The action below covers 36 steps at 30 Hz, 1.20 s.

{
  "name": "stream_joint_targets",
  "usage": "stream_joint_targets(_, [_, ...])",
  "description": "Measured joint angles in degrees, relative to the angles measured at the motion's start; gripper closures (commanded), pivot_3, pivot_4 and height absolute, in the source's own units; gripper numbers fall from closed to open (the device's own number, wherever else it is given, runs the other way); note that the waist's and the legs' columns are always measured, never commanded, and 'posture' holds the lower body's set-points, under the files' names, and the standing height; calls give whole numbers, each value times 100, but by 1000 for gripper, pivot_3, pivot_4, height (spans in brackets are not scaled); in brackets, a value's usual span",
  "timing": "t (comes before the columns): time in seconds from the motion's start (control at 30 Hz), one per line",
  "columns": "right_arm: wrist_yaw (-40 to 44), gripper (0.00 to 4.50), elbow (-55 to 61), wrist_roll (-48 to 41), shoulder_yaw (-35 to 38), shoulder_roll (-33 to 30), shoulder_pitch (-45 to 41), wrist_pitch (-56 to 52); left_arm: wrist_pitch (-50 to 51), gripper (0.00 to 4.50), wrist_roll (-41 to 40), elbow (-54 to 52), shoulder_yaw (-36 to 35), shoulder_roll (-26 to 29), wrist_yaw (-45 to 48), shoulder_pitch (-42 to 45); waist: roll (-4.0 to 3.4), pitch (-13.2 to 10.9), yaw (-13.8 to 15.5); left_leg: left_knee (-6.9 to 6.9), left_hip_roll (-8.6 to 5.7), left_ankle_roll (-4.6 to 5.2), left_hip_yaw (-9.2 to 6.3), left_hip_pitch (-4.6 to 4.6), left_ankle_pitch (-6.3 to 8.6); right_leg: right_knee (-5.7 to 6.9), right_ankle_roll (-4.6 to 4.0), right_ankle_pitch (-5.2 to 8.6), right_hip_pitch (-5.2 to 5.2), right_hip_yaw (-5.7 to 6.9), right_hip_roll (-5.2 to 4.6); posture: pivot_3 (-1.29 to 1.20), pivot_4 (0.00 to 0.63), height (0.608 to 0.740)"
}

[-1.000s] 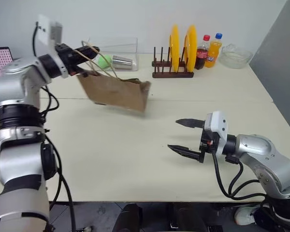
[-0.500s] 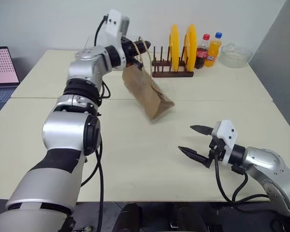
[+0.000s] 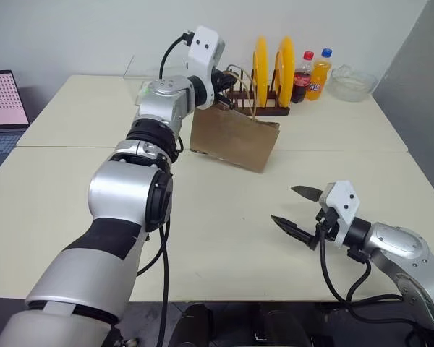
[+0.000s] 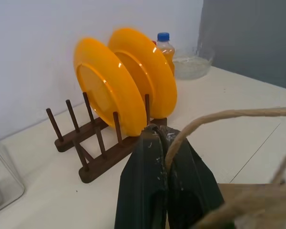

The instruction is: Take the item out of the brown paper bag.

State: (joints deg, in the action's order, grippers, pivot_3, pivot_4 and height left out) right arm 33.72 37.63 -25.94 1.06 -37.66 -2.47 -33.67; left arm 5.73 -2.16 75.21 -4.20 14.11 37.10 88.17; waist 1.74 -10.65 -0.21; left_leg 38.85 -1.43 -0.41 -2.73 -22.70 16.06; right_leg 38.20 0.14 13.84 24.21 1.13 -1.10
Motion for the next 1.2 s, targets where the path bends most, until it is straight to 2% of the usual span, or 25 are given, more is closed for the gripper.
stream_joint_targets(0.37, [-105,0,40,2,0,47,-93,-46,60,4478,98,0,-9,-37,8,-170,0,0,1,4,-1,0,2,4,0,14,-21,-12,0,-3,0,0,150,740])
stream_joint_targets(0.57, [-177,0,24,20,4,206,-225,70,179,4478,141,-6,10,-9,140,-220,1,0,-2,7,-5,0,8,21,0,45,1,1,2,-11,-1,0,150,740])
stream_joint_targets(1.2, [-273,0,-34,48,156,399,-346,240,970,4478,276,-203,174,252,732,-90,1,0,-7,7,-5,1,19,31,1,62,2,2,2,-22,-1,0,150,740])
